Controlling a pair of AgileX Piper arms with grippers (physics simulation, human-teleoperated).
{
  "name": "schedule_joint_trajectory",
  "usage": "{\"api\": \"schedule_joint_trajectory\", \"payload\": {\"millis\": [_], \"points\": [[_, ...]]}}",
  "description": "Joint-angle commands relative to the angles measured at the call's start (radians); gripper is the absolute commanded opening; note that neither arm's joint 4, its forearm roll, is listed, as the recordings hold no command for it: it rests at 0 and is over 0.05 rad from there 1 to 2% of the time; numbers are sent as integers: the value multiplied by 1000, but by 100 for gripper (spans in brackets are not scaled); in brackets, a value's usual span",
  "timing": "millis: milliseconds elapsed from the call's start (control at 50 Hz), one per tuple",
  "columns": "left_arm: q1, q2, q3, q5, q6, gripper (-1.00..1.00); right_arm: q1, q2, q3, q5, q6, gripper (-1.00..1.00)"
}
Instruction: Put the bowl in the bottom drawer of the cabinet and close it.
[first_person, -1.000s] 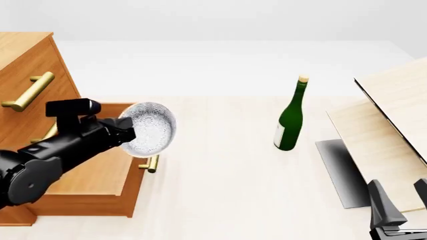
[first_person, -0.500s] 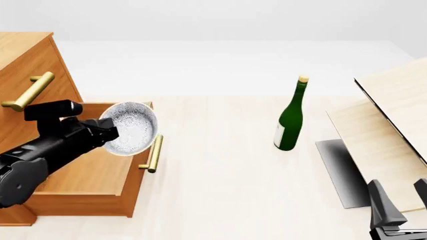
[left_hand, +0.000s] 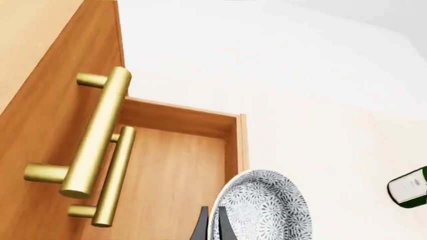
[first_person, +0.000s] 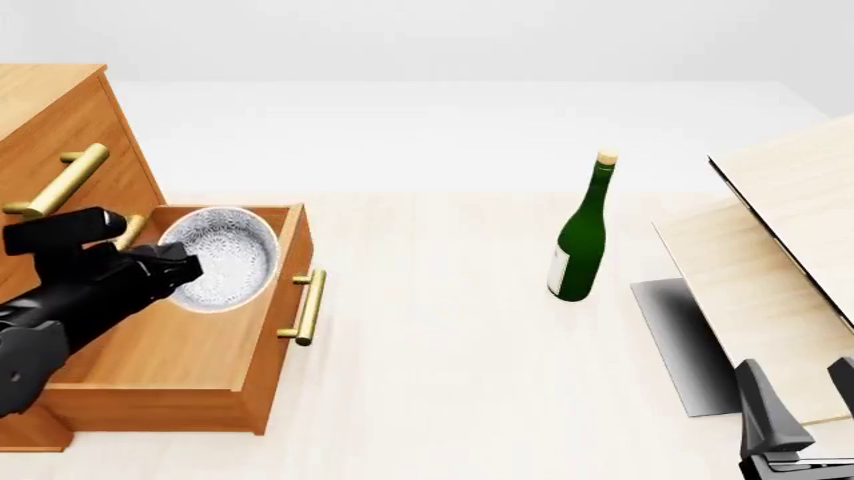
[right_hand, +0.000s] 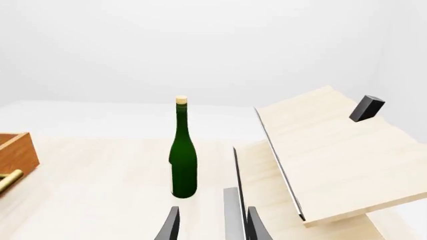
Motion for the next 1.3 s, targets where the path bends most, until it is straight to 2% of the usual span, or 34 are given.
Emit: {"api": "schedule_joint_trajectory", "payload": {"millis": [20,680,1300], "points": [[58,4,10,-17,11,-100,0,0,0,0,0,100],[150,141,81,-132,26,-100,0,0,0,-1,-2,100],[192,283,80,-222,50,-100,0,0,0,-1,-3,100]]}}
